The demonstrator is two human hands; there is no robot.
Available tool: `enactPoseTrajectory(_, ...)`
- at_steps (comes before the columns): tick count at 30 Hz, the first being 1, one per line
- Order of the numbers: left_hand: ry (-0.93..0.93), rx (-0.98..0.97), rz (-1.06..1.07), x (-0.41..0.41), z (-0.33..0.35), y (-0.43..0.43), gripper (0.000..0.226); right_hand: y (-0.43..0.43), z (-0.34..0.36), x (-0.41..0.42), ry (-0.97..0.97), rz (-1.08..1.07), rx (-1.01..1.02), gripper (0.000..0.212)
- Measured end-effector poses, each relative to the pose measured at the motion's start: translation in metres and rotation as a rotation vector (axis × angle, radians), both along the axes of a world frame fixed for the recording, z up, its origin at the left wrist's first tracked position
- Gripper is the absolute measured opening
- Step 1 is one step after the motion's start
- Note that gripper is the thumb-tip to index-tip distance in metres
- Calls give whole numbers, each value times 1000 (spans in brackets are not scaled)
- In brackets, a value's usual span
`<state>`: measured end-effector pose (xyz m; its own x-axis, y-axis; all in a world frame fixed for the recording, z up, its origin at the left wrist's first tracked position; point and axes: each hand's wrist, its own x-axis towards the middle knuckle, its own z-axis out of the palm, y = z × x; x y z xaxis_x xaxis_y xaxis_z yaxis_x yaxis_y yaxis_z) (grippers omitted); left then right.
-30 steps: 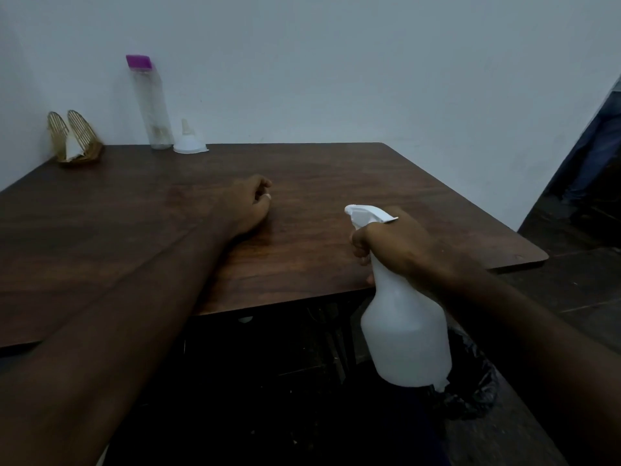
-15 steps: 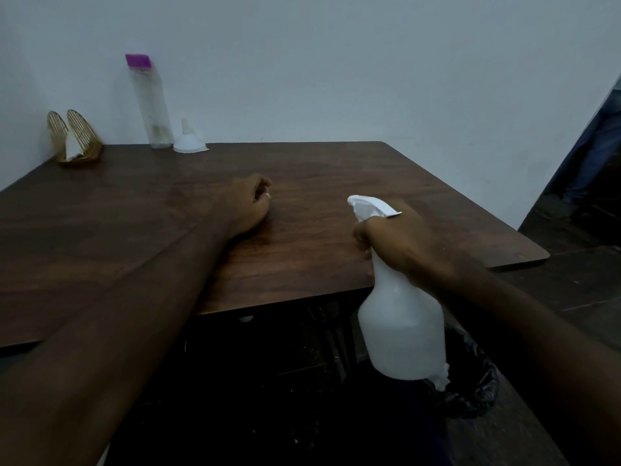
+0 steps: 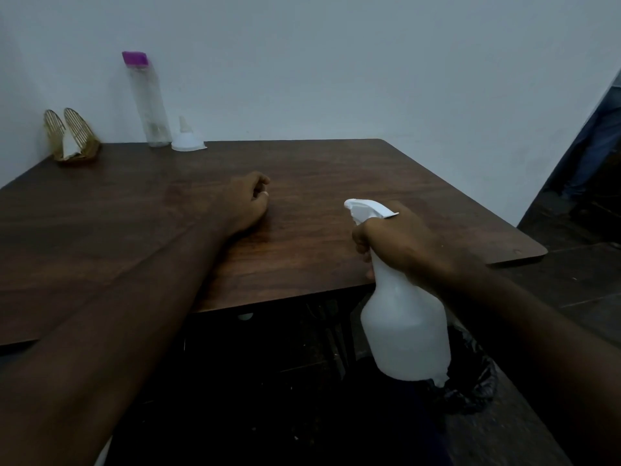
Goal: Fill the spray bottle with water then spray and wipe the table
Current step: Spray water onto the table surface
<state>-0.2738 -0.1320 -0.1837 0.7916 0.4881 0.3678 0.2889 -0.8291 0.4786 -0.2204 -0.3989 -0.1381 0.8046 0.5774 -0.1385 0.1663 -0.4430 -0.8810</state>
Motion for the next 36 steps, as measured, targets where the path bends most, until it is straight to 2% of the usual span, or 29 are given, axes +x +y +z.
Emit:
enactPoseTrajectory(3,-11,3,3,1,0,-1,35,-1,1,1,58,27,-15,53)
enactPoseTrajectory(7,-17,2,0,2,-1,-1,35,-1,-2,1,37,-23,17,41)
enactPoseTrajectory(11,0,4,-6,3,-1,0,36,-2,0,3,91,-10,21,49)
enactPoseTrajectory(15,-15,-13,-16,3,-1,1,36,-2,0,1,64,12,10,38)
enactPoseTrajectory(26,18,2,-31,3,-2,1,36,-5,-2,3,92,-34,45,50)
enactPoseTrajectory(30,-15,-2,-12,3,-3,2,35,-6,-2,1,32,-23,52,40)
enactPoseTrajectory(34,-11,-3,-13,5,-5,3,35,-7,-2,4,80,-42,11,52)
enactPoseTrajectory(36,-19,-7,-16,5,-5,4,35,-7,-3,3,43,-23,-12,39)
